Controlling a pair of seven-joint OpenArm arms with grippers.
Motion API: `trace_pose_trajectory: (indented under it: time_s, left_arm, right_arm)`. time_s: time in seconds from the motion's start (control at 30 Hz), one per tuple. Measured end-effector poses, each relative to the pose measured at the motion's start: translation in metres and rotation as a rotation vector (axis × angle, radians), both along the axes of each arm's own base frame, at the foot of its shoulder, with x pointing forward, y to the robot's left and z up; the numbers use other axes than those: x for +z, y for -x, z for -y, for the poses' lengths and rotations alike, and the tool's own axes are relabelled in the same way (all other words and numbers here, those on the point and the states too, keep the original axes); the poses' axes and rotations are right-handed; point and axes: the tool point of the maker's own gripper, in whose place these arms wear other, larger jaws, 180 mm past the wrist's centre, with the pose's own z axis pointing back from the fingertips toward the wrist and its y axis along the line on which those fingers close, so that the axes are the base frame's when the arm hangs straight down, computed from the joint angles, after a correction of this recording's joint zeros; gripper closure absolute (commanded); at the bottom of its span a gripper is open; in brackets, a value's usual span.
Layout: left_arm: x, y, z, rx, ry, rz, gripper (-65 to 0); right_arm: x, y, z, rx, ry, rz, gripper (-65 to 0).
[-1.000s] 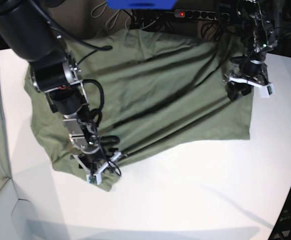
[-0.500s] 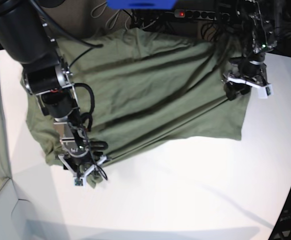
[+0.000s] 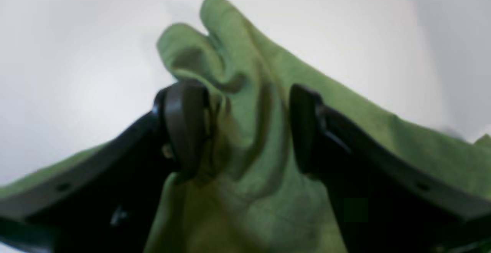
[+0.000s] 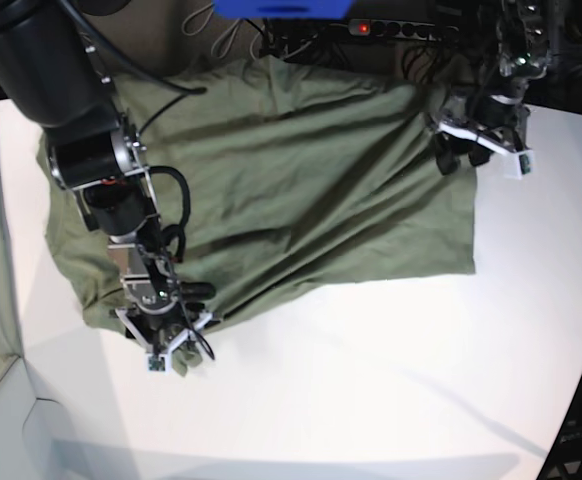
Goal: Layout the t-shirt on the table in an organized manner, then fold the t-shirt properly
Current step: 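Drag the held shirt with both grippers to straighten its body, then pull the shirt hem corners with both grippers to flatten it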
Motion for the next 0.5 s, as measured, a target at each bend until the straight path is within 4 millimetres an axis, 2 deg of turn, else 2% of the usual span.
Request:
trace_pose_trajectory:
  time_s: [0.1,0.27,0.5]
  left_arm:
    - [0.002,-0.020,-0.006,0.010,0.007,0.025,-32.9]
    - [-0.002,-0.044,-0.042,0.122,-0.003,0.042,-32.9]
    - [-0.018,-0.075,-0.042,0.145,0.051,0.024,-32.9]
  right_arm:
    - [-0.002,0.001,0.003,-0.006,0.003,-0.015,-35.1]
    - [-0.003,0.002,0.003,-0.008,0.002,-0.026,-35.1]
    - [-0.003,0.002,0.003,-0.008,0.002,-0.026,-35.1]
